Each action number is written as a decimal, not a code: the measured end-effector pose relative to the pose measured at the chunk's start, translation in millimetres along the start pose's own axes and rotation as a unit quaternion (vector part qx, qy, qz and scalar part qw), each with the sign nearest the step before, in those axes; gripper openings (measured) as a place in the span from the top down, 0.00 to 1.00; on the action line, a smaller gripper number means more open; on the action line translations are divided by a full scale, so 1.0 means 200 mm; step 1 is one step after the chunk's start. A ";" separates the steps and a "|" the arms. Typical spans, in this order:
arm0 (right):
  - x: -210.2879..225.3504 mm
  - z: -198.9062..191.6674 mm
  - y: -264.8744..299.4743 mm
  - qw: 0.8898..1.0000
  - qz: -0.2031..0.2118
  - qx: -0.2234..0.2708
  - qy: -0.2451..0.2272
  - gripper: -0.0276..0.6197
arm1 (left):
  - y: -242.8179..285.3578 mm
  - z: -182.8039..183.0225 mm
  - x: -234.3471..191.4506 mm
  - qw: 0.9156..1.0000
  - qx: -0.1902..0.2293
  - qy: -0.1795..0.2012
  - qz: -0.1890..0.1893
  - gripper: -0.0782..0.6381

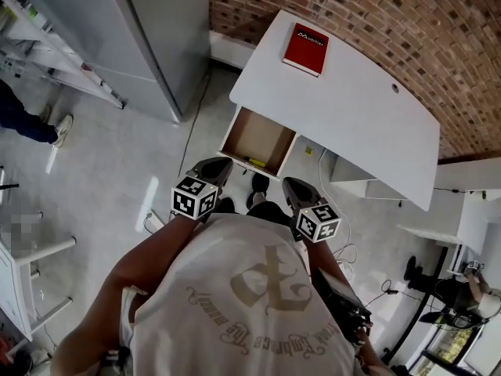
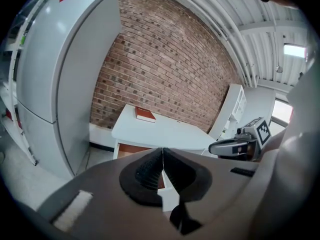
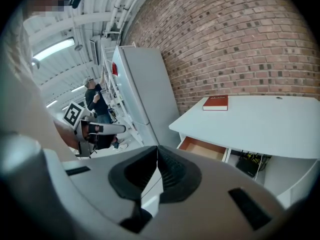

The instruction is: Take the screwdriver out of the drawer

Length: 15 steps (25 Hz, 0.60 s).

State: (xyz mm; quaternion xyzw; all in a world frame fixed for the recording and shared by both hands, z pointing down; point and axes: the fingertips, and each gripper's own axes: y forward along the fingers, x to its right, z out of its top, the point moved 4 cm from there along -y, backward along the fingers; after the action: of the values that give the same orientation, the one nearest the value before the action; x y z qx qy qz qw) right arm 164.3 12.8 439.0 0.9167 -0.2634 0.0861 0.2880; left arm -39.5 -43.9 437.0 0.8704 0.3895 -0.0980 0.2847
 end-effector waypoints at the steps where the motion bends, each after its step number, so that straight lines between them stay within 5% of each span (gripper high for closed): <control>1: 0.01 0.01 0.02 1.000 0.004 -0.003 -0.002 0.95 | 0.00 0.00 -0.01 1.000 0.000 -0.002 0.005 0.88; 15: 0.17 0.06 0.36 0.995 0.054 -0.079 -0.031 0.95 | -0.01 -0.01 -0.15 0.998 -0.005 -0.040 0.057 0.88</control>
State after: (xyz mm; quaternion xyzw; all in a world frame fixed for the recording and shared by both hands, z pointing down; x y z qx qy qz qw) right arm 154.9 -60.0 474.2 0.8778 -0.3272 0.0516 0.3460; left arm -61.5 -60.4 449.7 0.8854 0.3278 -0.1142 0.3092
